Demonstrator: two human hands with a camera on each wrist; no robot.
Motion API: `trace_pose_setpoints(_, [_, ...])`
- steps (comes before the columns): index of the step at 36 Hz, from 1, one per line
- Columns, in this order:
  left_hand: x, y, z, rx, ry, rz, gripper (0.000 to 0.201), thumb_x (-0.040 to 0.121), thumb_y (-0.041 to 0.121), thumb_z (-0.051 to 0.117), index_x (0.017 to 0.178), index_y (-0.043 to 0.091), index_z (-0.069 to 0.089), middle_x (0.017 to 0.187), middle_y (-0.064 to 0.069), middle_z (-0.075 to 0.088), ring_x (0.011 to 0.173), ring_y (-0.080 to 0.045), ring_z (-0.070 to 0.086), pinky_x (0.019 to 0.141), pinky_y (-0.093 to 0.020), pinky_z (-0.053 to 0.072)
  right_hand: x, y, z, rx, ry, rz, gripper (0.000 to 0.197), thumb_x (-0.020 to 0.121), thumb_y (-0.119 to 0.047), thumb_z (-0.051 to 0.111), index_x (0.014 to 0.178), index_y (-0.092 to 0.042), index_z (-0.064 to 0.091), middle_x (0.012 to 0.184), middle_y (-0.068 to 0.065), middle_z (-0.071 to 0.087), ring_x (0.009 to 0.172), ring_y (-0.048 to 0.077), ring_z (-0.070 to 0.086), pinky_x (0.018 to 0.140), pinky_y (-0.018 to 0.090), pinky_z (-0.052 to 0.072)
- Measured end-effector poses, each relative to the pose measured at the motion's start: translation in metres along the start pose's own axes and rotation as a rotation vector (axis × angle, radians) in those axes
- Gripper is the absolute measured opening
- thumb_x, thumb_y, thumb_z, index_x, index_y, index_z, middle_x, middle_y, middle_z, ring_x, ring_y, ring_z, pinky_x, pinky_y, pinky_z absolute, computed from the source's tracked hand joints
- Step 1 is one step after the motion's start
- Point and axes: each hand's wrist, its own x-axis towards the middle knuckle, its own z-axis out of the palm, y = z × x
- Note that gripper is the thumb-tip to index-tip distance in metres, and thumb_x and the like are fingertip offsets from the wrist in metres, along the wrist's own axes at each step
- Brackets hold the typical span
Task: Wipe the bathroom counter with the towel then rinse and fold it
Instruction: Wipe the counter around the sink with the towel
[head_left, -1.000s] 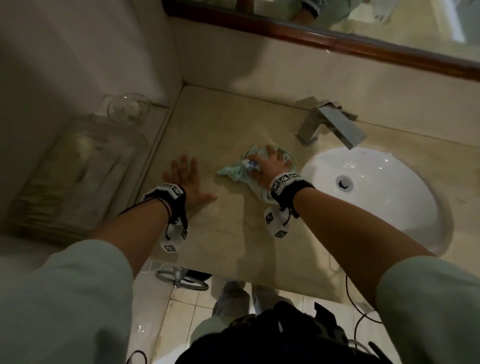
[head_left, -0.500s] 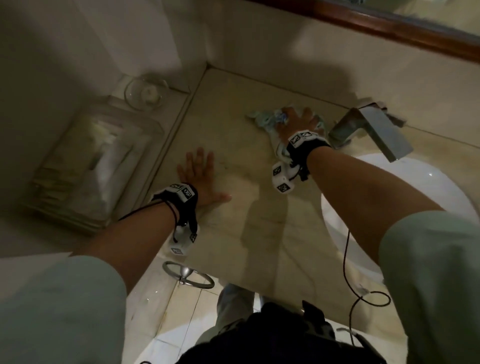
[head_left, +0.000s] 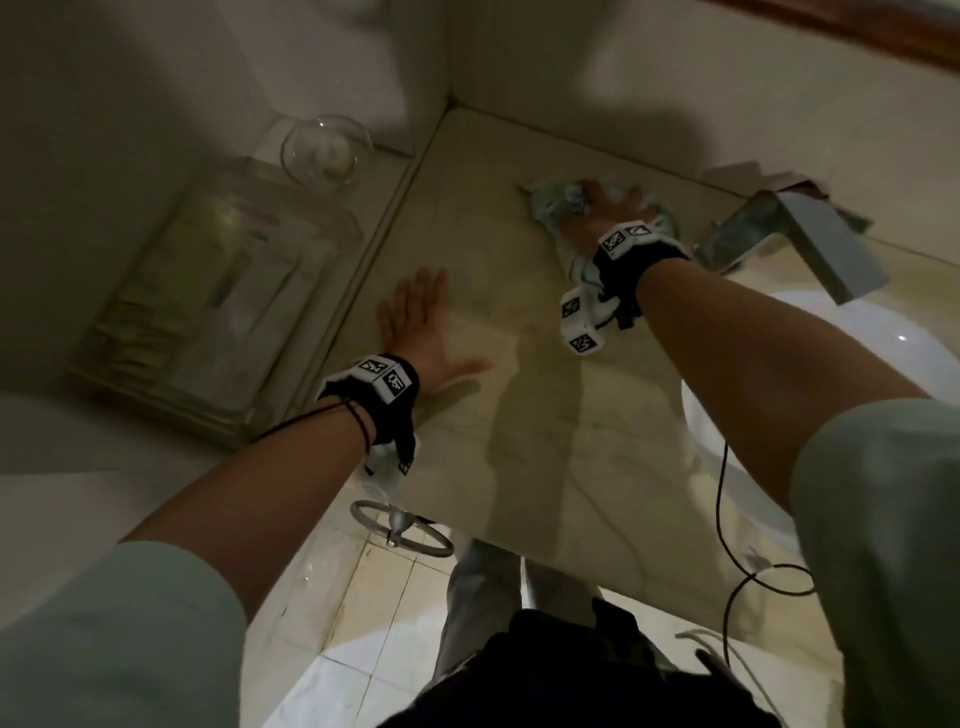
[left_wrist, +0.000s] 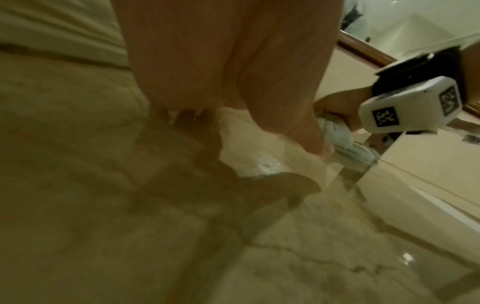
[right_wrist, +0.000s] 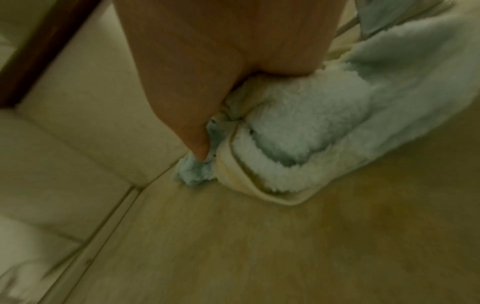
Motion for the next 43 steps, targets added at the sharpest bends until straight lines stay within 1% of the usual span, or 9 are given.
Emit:
trace_pose_setpoints(2, [-0.001,-0.005,-0.001,0.023,0.017,-0.001,0.137,0.058,0.079,0.064,0.147,0.024,-0.024,0.157,-0.002,-0.023,0.145,-0.027,-0.018,0.115,-0.048,-0.01,-0.009,-0.018,0.004,0.069,0.043,-0.044,0.073,0.086,-0.074,0.027,0.148,-0.04,0.014,0.16,0.007,0.003,0.145,0.038,0.006,0.115,0.057,0.006])
trace_pose_setpoints(4, [-0.001,-0.011,-0.002,0.041,0.014,-0.009,0.142,0.054,0.08,0.066,0.146,0.023,-0.026,0.156,-0.004,-0.024,0.145,-0.029,-0.019,0.117,-0.048,-0.007,-0.024,-0.036,0.009,0.114,0.026,-0.081,0.072,0.088,-0.072,0.026,0.149,-0.041,0.005,0.16,0.008,-0.011,0.146,0.038,-0.009,0.115,0.059,-0.002])
trace_pose_setpoints(6, [-0.005,-0.016,-0.003,0.051,-0.006,-0.024,0.144,0.053,0.078,0.068,0.145,0.023,-0.029,0.155,-0.005,-0.026,0.144,-0.028,-0.021,0.116,-0.046,-0.008,-0.04,-0.051,0.016,0.133,-0.031,-0.131,0.065,0.096,-0.059,0.031,0.151,-0.038,0.005,0.16,0.012,-0.01,0.146,0.039,-0.006,0.115,0.058,0.0])
trace_pose_setpoints(10, [-0.019,-0.025,-0.006,0.038,-0.058,-0.025,0.144,0.056,0.077,0.069,0.142,0.024,-0.033,0.153,-0.006,-0.033,0.143,-0.026,-0.025,0.117,-0.044,-0.009,-0.061,-0.076,0.029,0.129,-0.037,-0.22,0.056,0.095,-0.051,0.042,0.146,-0.048,0.019,0.16,0.015,-0.005,0.141,0.044,0.021,0.114,0.053,0.015])
trace_pose_setpoints(14, [-0.026,-0.029,-0.01,-0.003,-0.085,-0.036,0.146,0.053,0.076,0.071,0.144,0.024,-0.031,0.153,-0.006,-0.034,0.142,-0.028,-0.026,0.116,-0.048,-0.007,-0.074,-0.085,0.042,0.009,-0.097,-0.282,0.058,0.091,-0.059,0.044,0.143,-0.054,0.019,0.16,0.011,-0.01,0.142,0.051,0.003,0.113,0.065,0.012])
trace_pose_setpoints(18, [-0.036,-0.026,-0.012,0.012,-0.087,-0.042,0.143,0.058,0.072,0.071,0.145,0.021,-0.03,0.153,-0.006,-0.034,0.142,-0.03,-0.026,0.116,-0.048,-0.006,-0.088,-0.078,0.052,-0.052,-0.124,-0.345,0.061,0.09,-0.056,0.046,0.144,-0.051,0.018,0.16,0.01,-0.012,0.143,0.047,-0.007,0.112,0.066,0.012])
trace_pose_setpoints(31, [-0.101,0.015,0.018,0.039,-0.038,-0.146,0.14,0.057,0.07,0.074,0.147,0.026,-0.023,0.156,-0.007,-0.025,0.144,-0.032,-0.019,0.117,-0.051,0.0,-0.168,0.022,0.09,-0.178,-0.112,-0.547,0.064,0.085,-0.056,0.055,0.141,-0.053,0.024,0.159,0.006,-0.007,0.145,0.041,-0.003,0.112,0.065,0.009])
trace_pose_setpoints(38, [-0.145,0.053,0.065,0.132,-0.138,-0.215,0.136,0.056,0.081,0.065,0.149,0.027,-0.019,0.155,-0.008,-0.027,0.145,-0.03,-0.016,0.118,-0.046,-0.001,-0.221,0.089,0.116,-0.188,-0.073,-0.546,0.064,0.085,-0.053,0.057,0.141,-0.051,0.027,0.16,0.007,-0.004,0.145,0.041,-0.001,0.113,0.064,0.008])
trace_pose_setpoints(43, [-0.158,0.065,0.083,0.046,-0.084,-0.211,0.139,0.054,0.079,0.068,0.147,0.03,-0.022,0.155,0.0,-0.028,0.144,-0.029,-0.021,0.118,-0.048,-0.002,-0.245,0.114,0.138,-0.166,-0.01,-0.512,0.064,0.083,-0.055,0.057,0.14,-0.051,0.029,0.159,0.006,0.001,0.145,0.04,0.002,0.113,0.063,0.01])
